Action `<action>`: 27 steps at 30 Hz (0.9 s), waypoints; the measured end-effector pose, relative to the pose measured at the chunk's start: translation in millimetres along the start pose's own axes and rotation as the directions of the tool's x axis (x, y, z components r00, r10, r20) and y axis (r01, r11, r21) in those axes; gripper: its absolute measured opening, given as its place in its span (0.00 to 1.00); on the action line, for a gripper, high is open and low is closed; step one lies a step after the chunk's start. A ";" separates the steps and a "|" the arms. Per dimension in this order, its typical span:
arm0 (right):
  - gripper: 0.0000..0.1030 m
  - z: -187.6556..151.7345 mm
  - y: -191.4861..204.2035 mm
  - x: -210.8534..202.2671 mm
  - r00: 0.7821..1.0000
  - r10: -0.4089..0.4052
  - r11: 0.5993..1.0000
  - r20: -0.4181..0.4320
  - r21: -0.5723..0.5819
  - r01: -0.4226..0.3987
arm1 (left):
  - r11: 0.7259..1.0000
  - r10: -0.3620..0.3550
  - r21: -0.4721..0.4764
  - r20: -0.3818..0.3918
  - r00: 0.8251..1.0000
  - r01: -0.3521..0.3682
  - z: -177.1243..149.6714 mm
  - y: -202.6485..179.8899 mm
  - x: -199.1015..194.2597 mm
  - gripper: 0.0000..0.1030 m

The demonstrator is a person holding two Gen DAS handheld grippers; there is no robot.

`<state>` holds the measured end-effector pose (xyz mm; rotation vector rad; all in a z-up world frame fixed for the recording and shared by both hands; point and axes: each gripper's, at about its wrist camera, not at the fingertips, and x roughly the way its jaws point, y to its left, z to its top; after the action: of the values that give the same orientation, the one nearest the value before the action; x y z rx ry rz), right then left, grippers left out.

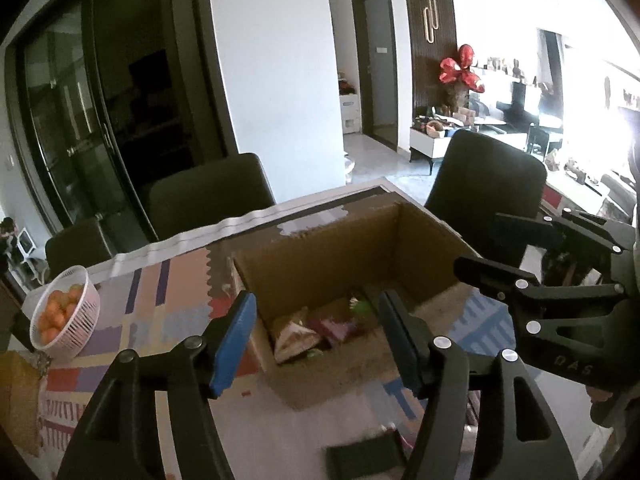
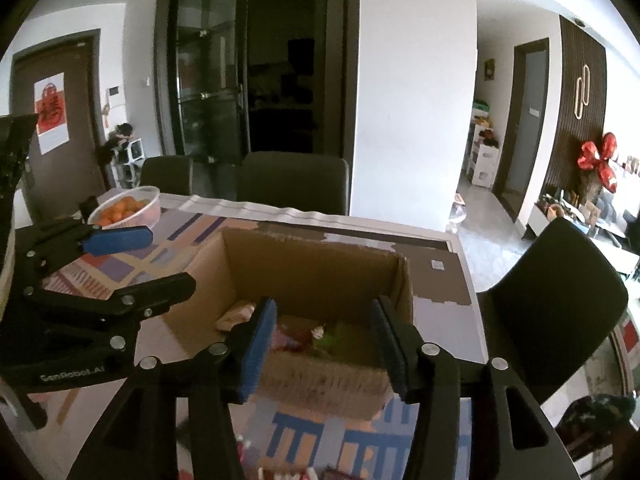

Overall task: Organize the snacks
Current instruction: 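Move both tools back toward the remaining snacks on the table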

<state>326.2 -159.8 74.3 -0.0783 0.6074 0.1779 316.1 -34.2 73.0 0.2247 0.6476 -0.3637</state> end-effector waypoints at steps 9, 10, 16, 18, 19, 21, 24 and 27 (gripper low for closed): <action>0.56 -25.5 11.8 -38.4 1.000 -0.002 1.000 0.012 -0.031 0.002 | 0.999 -0.019 0.037 -0.007 1.000 0.019 -31.7 -18.9 -34.5 0.67; 0.56 -28.7 12.6 -40.6 1.000 -0.003 0.999 0.008 -0.032 0.003 | 0.999 -0.019 0.042 -0.010 1.000 0.019 -36.0 -21.9 -37.4 0.67; 0.56 -56.8 18.1 -49.2 0.999 -0.002 0.998 -0.042 -0.058 -0.001 | 0.997 -0.021 0.077 -0.030 0.999 0.024 -59.6 -37.9 -48.3 0.67; 0.56 -65.6 19.4 -50.0 0.998 0.006 0.998 -0.065 -0.063 -0.010 | 0.996 -0.024 0.081 -0.037 0.999 0.027 -68.3 -42.0 -50.2 0.68; 0.56 -70.3 20.6 -49.8 0.997 0.007 0.998 -0.079 -0.068 -0.012 | 0.996 -0.027 0.079 -0.043 0.999 0.030 -72.1 -43.4 -50.4 0.68; 0.56 -78.6 23.2 -50.3 0.995 0.007 0.997 -0.100 -0.076 -0.014 | 0.997 -0.030 0.074 -0.060 0.998 0.034 -80.5 -45.2 -49.6 0.68; 0.56 -92.6 27.1 -48.7 0.990 0.004 0.996 -0.138 -0.088 -0.017 | 0.997 -0.032 0.070 -0.090 0.995 0.039 -93.9 -47.8 -46.2 0.68; 0.56 -104.7 30.6 -45.5 0.985 0.009 0.995 -0.172 -0.092 -0.025 | 0.997 -0.035 0.068 -0.125 0.992 0.044 -108.2 -49.5 -39.8 0.68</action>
<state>225.1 -149.4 14.1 -0.1810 0.7713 0.2176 208.0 -35.1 9.3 0.3040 0.7628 -0.4135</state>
